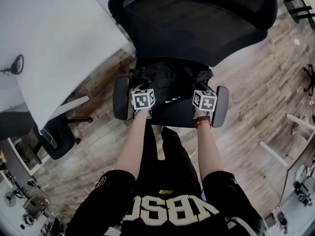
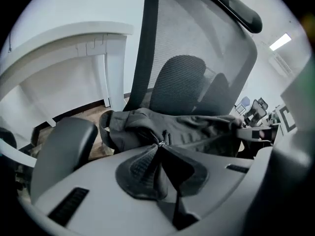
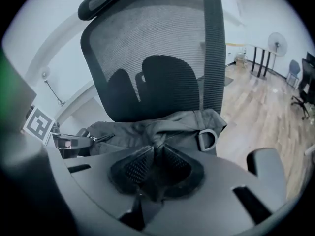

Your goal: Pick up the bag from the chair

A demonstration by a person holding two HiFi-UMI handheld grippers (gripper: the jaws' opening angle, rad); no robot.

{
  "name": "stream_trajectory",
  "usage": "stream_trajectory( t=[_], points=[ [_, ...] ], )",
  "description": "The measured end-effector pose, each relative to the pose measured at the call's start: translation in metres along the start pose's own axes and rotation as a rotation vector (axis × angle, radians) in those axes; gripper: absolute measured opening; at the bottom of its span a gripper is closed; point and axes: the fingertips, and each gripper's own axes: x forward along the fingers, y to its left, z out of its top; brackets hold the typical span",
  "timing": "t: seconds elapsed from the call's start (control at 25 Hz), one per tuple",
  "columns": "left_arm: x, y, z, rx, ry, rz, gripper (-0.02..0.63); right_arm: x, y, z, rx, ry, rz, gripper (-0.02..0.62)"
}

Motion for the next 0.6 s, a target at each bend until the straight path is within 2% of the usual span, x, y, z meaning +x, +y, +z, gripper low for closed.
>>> stream_trajectory(
  t=[0.16,0.36,0.6],
  points=[
    [-0.033,-0.013,0.02,0.006,-0.055,0.007,0.038,-0.034,0.012,0.013,0.037,-0.045,-0.002,0.057],
    [-0.076,-0.029,0.053,0.047,-0.122,0.011,0.037,-0.081,0.026,0.048,0.089,-0.144,0.018,0.057],
    [-0.136,-0.05,0.107,0.102,-0.242,0.005,0.037,-0.138,0.047,0.093,0.094,-0.25,0.042,0.057]
  ],
)
